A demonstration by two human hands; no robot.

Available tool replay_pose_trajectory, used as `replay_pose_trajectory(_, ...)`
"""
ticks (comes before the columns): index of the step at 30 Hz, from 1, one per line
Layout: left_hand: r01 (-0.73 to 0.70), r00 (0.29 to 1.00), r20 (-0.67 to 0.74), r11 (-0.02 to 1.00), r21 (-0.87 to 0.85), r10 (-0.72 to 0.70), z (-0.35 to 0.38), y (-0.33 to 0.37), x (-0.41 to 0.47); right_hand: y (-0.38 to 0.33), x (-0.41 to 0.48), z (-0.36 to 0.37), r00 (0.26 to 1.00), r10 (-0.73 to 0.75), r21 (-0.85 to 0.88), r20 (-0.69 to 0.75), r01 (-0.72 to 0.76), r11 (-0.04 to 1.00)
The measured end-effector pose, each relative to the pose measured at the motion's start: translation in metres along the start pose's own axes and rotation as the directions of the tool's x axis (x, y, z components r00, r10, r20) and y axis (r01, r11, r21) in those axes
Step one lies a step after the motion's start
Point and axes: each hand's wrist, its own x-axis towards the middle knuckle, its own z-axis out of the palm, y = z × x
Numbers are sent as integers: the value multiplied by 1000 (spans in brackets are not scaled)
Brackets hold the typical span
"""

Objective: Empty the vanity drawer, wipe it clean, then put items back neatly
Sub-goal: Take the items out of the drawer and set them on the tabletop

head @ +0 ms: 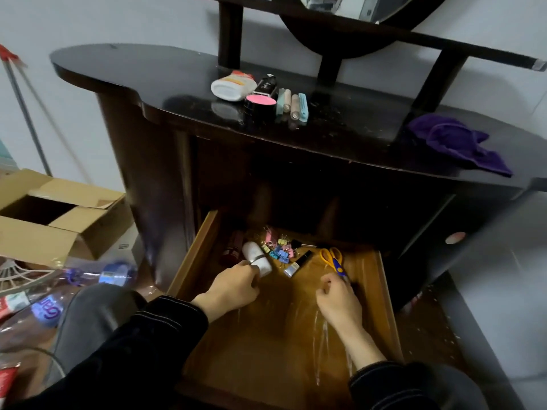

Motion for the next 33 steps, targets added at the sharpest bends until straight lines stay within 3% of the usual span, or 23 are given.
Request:
replay_pose_trajectory(6,-95,995,-54,988,-119,89,6,1,2,12,20,0,997,75,-229,-33,-80,970)
replay_pose_trajectory(13,-99,992,-86,989,-111,90,2,-3,-3,10,25,12,993,44,-354,-107,-79,932)
replay_pose_trajectory(17,-123,991,-62,988,-90,117,2,-3,-4,2,23,3,989,38,-321,-141,-82,943)
replay_pose_trajectory(21,-148,987,-78,985,-91,141,2,-3,-4,-4,14,-8,961,-32,-6,-276,32,999)
replay_pose_trajectory(24,-151,984,-113,982,-116,138,2,-3,-3,-4,5,-12,946,-21,314,-324,128,941)
replay_pose_trajectory(28,-215,969,-170,946,-243,177,-3,3,-6,-6,-2,-18,988,11,743,-153,107,660)
replay_pose_trajectory(33,-283,959,-59,923,-262,277,-2,14,-12,-13,-6,-25,982,-121,936,147,-98,339)
